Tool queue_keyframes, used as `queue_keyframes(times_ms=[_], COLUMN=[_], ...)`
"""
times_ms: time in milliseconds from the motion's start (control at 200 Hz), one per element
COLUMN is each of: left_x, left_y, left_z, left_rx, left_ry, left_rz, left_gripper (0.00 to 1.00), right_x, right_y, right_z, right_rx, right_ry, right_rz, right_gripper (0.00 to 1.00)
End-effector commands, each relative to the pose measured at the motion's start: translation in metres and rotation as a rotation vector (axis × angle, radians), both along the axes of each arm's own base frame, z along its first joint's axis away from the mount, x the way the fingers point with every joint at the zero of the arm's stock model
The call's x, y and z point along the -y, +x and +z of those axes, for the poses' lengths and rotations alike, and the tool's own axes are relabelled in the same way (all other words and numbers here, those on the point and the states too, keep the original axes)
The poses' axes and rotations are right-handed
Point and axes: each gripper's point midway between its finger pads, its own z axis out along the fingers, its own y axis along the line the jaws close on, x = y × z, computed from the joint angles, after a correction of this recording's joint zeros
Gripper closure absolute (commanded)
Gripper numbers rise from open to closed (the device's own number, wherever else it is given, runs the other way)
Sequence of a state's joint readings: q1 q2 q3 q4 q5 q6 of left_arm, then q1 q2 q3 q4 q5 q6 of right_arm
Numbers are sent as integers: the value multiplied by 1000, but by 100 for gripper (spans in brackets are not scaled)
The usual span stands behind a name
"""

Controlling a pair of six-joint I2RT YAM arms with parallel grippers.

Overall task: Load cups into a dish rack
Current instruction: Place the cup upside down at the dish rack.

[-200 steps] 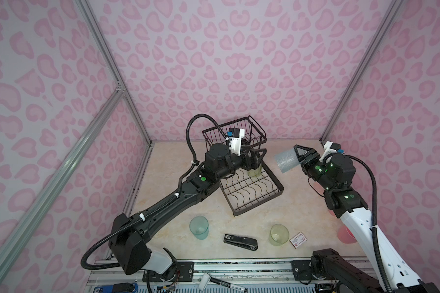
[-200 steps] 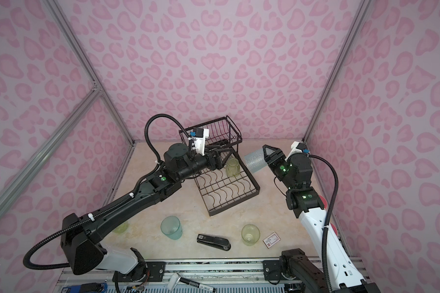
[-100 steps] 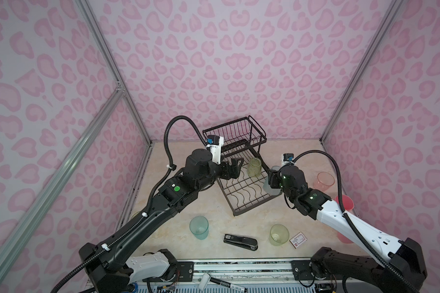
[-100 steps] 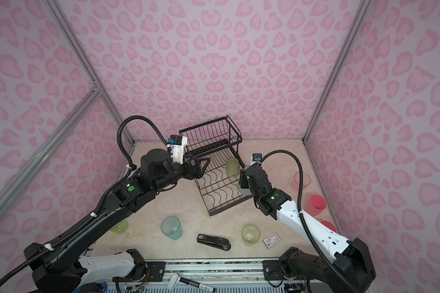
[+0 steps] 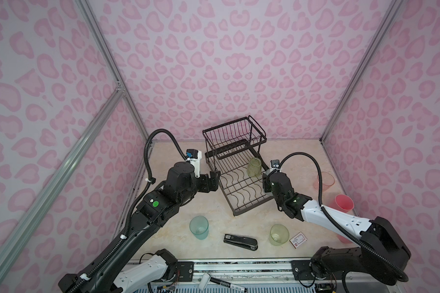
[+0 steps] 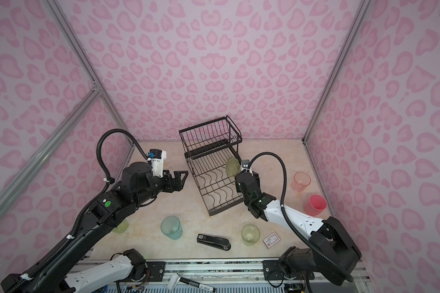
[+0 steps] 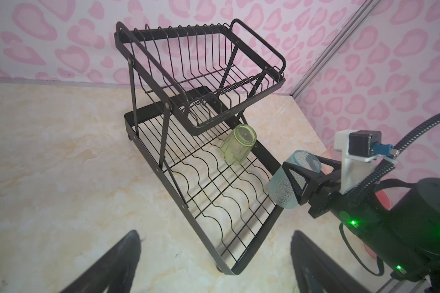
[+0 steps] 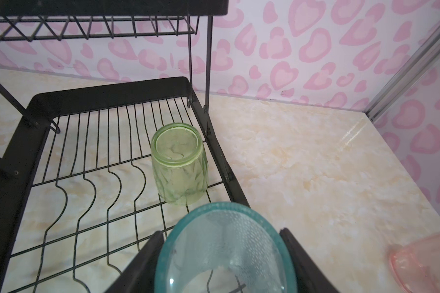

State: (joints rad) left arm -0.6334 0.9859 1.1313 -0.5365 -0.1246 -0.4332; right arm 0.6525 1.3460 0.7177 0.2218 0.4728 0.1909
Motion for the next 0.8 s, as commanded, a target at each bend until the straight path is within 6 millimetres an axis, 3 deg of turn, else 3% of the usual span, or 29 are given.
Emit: queue_keyframes(times_ms=[0, 285, 795], left_x=[-6, -11, -12], left_y=[1, 3, 5], left_z=[-5, -6, -16], left_rx=[1, 7, -4], left_ry=[25, 21, 14], left_rz=[13, 33, 43], left_gripper=[6, 7, 7], right_x=[-4, -14, -6], right_y=[9, 15, 13], right_z=[13, -2, -15], right_rx=[91, 144, 206], right_ry=[33, 29, 18], right_rz=[-11, -1, -28], right_gripper=[54, 54, 52])
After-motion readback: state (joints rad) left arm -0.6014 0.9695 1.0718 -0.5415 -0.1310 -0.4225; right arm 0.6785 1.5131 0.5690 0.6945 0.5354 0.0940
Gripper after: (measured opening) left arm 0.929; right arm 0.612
